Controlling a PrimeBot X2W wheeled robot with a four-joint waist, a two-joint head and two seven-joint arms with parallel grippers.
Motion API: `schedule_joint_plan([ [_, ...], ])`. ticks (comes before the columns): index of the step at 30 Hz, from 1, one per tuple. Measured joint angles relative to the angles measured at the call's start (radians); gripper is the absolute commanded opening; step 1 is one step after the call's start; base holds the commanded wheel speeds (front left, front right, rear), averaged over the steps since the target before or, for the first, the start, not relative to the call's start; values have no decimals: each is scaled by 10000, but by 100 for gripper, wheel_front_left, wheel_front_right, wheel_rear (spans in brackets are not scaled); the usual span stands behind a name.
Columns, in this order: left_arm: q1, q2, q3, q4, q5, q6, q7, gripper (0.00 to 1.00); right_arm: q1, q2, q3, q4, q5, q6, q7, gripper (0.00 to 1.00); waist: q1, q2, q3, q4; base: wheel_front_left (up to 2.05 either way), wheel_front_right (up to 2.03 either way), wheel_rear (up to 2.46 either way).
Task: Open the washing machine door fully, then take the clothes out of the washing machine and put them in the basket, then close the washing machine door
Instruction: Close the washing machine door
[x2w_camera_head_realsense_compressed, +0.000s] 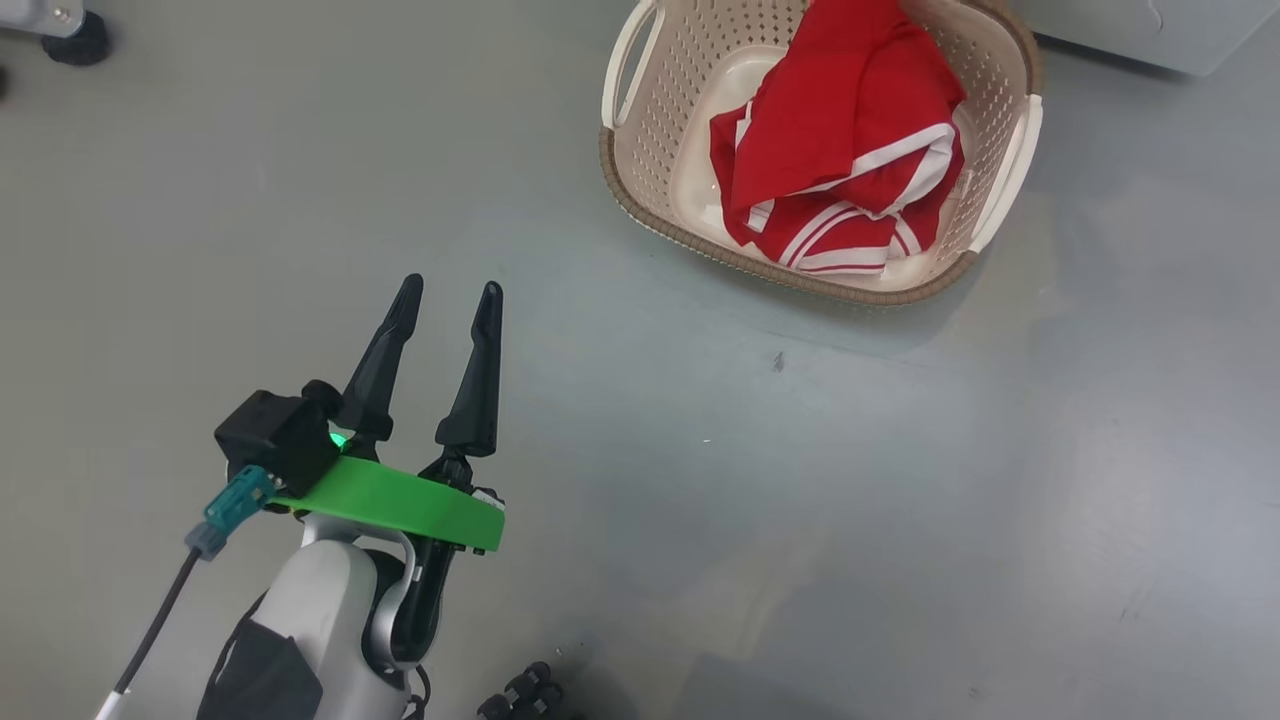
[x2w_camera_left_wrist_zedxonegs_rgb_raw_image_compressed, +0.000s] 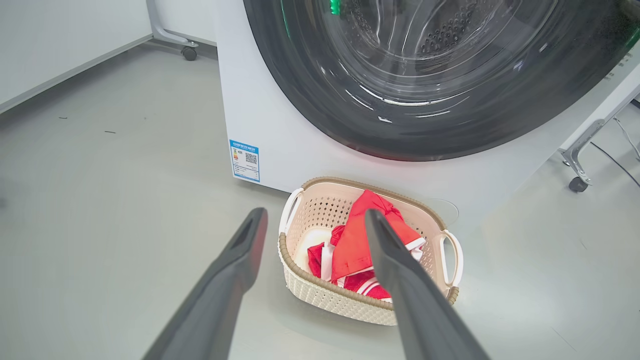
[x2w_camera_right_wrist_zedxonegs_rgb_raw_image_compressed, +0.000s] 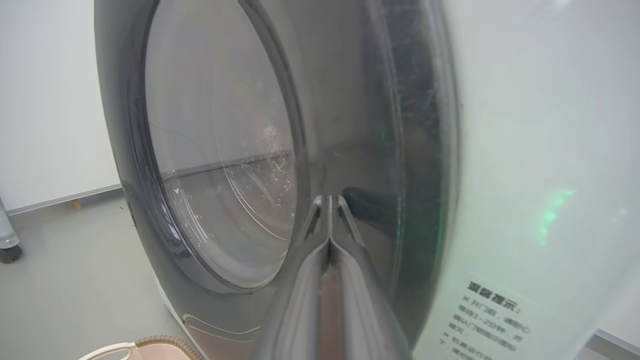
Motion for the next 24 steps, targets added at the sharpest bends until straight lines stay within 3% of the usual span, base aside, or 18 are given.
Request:
schedule_joint_plan([
  [13,-2,-4,571,585,848,2,-2,100,1544,686,132,832,303,-2,-435,0,0,0,-1247,-384,0,0,0],
  [24,301,343,1189,1020,1233,4,0,100,3366,1624,215,951,637,2,-525,0,-1,0,-2530,-1237,0,0,0],
])
